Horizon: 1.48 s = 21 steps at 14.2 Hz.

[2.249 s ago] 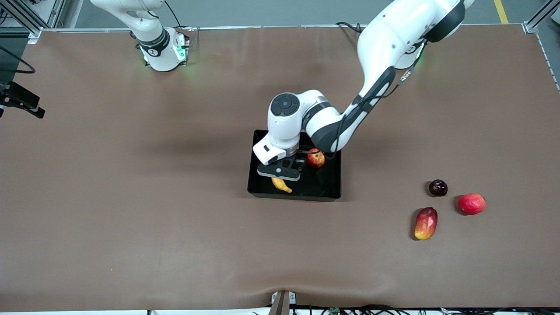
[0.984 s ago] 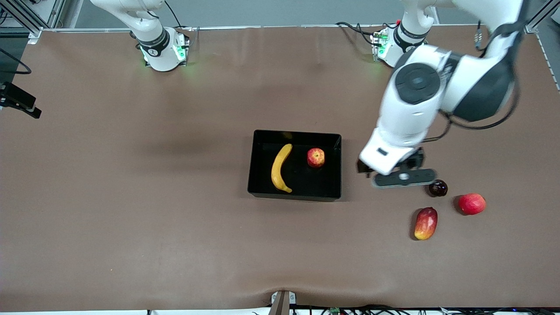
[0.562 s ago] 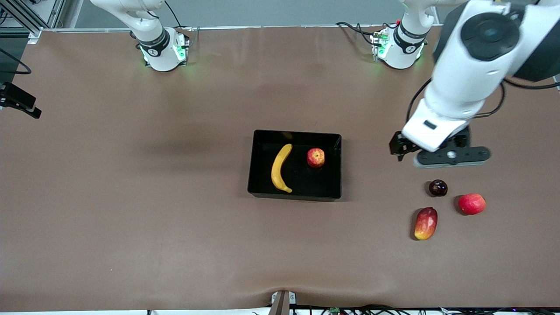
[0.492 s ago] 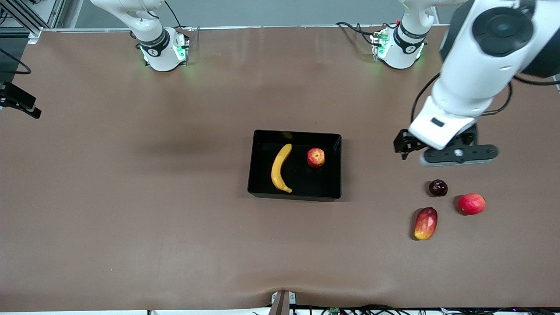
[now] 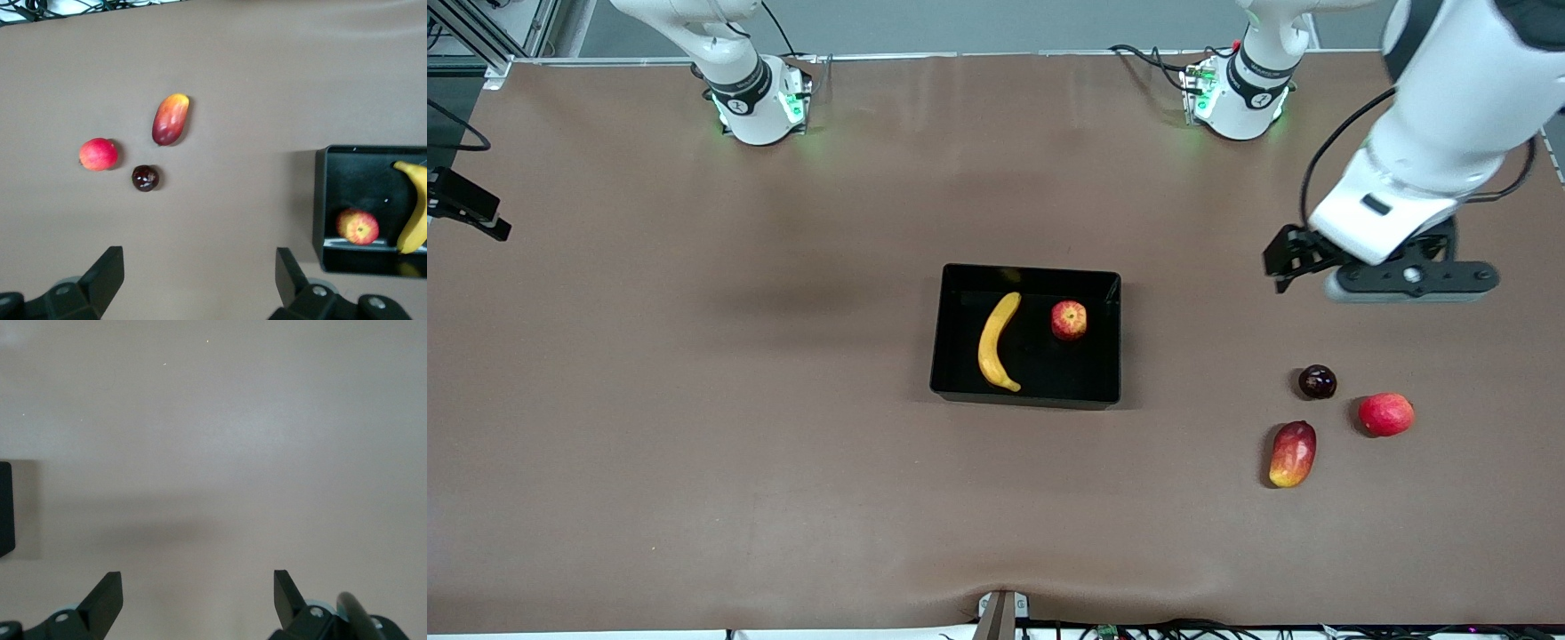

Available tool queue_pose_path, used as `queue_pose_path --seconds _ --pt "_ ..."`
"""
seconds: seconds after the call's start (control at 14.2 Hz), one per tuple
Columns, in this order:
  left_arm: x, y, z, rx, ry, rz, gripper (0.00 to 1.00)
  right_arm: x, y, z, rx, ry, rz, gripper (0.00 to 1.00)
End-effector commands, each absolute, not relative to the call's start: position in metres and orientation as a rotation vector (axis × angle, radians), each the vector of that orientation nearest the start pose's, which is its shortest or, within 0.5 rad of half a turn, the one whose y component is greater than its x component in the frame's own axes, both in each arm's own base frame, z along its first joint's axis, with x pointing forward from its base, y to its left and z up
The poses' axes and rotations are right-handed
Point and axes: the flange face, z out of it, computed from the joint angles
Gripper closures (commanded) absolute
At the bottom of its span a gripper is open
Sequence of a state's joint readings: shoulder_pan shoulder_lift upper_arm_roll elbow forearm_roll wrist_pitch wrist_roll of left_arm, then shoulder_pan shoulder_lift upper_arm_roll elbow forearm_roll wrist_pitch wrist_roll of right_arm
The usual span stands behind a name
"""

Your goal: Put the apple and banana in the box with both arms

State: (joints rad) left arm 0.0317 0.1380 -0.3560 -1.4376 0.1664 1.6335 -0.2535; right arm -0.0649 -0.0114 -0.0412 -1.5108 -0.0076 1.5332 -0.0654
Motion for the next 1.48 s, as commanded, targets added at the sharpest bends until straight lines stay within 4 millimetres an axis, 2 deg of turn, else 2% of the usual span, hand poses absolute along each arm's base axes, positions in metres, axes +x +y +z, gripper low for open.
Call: queue_pose_path --seconds 0.0,0.28,0.56,0.91,0.98,1.41 --pt "0.554 -0.136 0.625 -3.069 0.09 -0.123 0.0 0.545 -0.061 0.657 -3.155 0.081 -0.049 0.0" --pt "0.533 -0.127 0.632 -3.108 0.081 -0.111 0.0 0.545 -0.064 0.656 -3.155 0.088 -0.049 0.0" --pt "0.513 -0.109 0.635 -3.117 0.069 -0.104 0.0 0.544 -0.069 0.656 -3.15 0.105 -0.049 0.0" --pt "0.493 -0.091 0.655 -3.119 0.056 -0.098 0.0 0.544 -0.068 0.656 -3.138 0.105 -0.049 0.0" --pt "0.492 -0.095 0.655 -3.122 0.075 -0.088 0.0 0.544 -0.067 0.656 -3.13 0.104 -0.045 0.0" --pt "0.496 -0.082 0.651 -3.124 0.089 -0.063 0.0 0.544 -0.065 0.659 -3.118 0.1 -0.056 0.0"
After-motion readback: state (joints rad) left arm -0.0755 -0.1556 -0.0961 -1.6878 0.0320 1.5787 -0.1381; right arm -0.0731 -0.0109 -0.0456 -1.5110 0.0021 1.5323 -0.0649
